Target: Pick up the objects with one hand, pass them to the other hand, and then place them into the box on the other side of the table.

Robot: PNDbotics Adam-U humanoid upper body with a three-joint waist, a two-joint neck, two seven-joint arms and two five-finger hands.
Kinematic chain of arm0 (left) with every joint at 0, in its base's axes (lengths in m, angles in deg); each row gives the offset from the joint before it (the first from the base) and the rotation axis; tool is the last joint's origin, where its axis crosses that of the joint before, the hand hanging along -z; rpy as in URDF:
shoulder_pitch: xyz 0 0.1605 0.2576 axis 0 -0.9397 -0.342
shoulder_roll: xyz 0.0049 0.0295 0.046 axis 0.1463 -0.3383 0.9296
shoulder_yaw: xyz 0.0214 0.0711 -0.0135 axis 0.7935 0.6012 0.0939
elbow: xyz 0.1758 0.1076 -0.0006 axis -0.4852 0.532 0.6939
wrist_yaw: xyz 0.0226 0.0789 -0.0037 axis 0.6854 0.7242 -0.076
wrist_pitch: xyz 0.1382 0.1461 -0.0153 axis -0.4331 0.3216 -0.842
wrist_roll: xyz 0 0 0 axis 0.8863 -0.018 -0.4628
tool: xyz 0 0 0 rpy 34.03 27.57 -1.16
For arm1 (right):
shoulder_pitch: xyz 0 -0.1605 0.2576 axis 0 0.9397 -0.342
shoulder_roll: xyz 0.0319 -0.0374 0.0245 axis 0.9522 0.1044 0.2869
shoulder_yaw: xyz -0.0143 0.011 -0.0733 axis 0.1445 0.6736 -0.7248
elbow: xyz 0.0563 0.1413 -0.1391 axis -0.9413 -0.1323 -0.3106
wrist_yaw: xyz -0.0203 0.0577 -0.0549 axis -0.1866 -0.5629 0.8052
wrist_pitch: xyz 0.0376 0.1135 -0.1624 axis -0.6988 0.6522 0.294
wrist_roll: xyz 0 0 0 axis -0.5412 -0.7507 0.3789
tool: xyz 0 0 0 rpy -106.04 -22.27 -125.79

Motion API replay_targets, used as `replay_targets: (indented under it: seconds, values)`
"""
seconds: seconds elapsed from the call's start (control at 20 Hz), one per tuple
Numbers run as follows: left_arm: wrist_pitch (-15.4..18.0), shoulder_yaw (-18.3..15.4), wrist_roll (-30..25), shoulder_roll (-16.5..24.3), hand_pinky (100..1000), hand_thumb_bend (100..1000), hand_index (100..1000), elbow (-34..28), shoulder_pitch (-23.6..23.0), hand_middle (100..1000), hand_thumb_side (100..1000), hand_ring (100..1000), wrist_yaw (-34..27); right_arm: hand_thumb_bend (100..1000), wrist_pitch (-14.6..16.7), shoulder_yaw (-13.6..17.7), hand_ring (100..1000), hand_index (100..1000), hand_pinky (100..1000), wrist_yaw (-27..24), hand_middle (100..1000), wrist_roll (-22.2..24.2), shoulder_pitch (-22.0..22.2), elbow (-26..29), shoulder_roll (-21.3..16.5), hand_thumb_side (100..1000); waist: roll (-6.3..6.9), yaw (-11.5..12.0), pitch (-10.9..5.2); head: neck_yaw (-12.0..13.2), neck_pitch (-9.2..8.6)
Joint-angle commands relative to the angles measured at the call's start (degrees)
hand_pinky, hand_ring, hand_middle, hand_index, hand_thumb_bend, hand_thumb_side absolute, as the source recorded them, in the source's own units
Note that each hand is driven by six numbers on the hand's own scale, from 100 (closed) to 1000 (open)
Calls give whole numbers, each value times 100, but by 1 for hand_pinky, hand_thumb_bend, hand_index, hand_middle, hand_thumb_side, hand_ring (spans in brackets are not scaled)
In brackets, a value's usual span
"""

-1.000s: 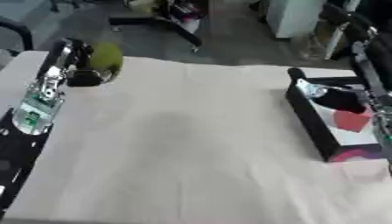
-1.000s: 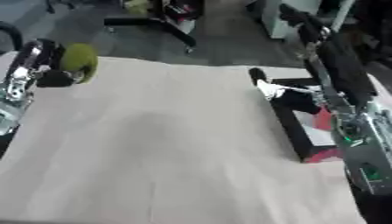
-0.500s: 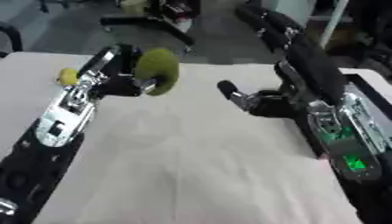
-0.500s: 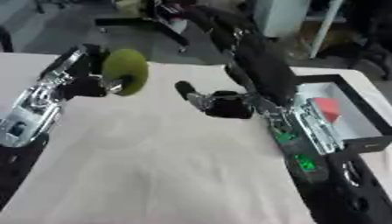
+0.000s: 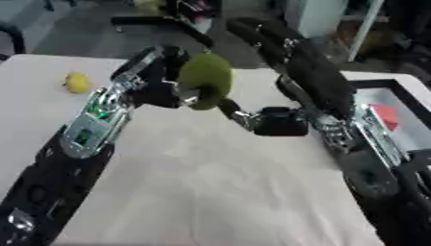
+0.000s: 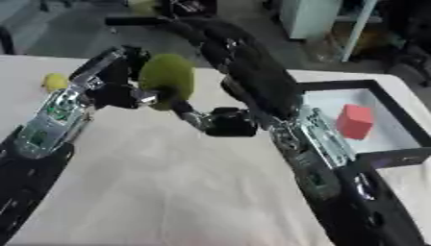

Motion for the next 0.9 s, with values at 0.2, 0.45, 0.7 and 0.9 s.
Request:
replay_targets:
  seconds: [0.2,0.45,0.7,0.9]
  values:
    - [-18,17,-149,84,383,540,451,-417,194,353,100,403,-273,346,79,-86,862,1000,875,-272,876,95,-99,-8,-58,323,16,-5,-71,-35,34]
    - [-57,52,-259,136,386,540,453,-592,210,355,100,405,-440,335,136,-127,859,1000,871,-364,872,185,-93,-18,-103,315,16,0,-72,-26,29]
    - [-121,68,-332,211,386,539,453,-675,200,355,100,405,-611,344,-61,-107,834,1000,855,-236,850,239,-69,-61,-149,326,18,-2,-73,-20,34]
    - [-159,112,-401,248,386,540,453,-707,202,354,100,404,-702,292,-233,-108,813,1000,835,54,838,218,-67,-61,-158,219,22,-7,-75,-24,33]
